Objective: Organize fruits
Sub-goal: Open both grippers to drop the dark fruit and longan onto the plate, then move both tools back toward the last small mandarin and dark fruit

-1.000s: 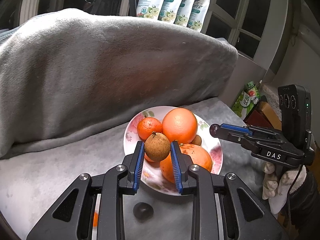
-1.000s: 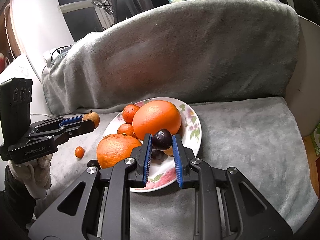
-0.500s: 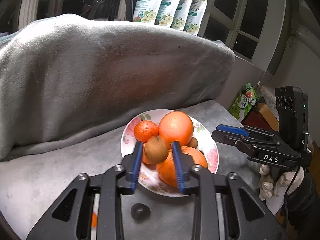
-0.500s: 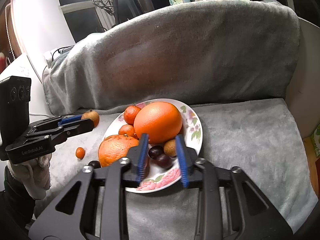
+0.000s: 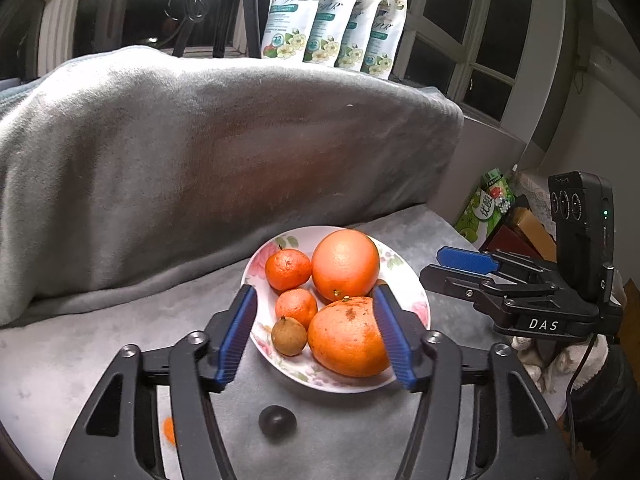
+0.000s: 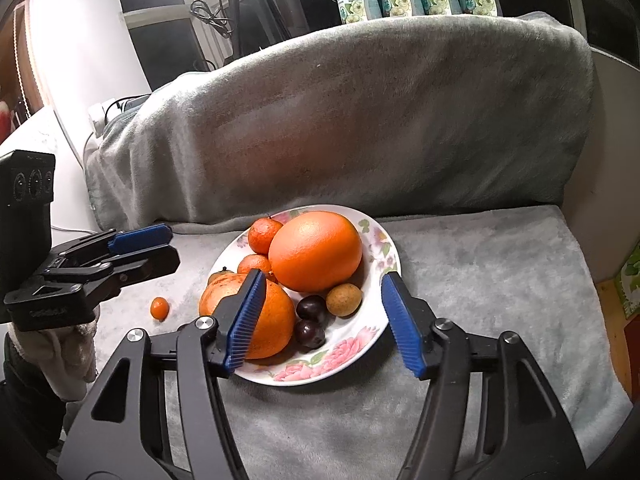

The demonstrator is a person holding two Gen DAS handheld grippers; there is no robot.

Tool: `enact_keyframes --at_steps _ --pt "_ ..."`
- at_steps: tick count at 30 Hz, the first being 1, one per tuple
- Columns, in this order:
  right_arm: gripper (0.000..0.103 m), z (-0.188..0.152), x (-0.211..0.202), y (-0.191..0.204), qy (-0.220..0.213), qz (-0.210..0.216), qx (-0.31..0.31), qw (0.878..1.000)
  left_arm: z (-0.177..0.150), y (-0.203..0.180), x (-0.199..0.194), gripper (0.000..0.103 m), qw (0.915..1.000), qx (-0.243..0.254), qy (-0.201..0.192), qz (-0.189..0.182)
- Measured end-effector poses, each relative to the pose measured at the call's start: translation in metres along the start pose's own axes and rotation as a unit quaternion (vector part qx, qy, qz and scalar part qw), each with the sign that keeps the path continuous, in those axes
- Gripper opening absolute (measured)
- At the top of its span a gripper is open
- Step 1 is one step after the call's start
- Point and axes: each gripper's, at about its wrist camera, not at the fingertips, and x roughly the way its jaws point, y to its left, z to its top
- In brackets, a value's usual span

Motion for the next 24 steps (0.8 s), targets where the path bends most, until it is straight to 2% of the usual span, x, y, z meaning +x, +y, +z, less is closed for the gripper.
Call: enact_keyframes --at_steps 2,4,6,24 --pt "0.066 0.0003 -0.0001 0.0003 0.0 -0.002 -0.001 1.0 0.0002 -0.0009 -0.0005 0.073 1.0 0.0 0.0 0.006" --pt "0.077 0.0007 -0.0009 0.0002 -0.002 -0.005 0.0 1.0 0.0007 -0.0022 -0.0014 0.073 1.0 0.002 -0.001 0.008" --pt "0.083 0.0005 -0.0025 0.0004 -0.007 -0.008 0.001 1.0 0.0006 -0.0025 -0.0015 0.079 0.9999 0.002 0.0 0.014" --pt "0.086 -0.0016 -0.0051 0.0047 -0.002 -0.009 0.003 1.0 0.0027 -0.0058 -0.0089 0.081 0.9996 0.002 -0.002 0.028"
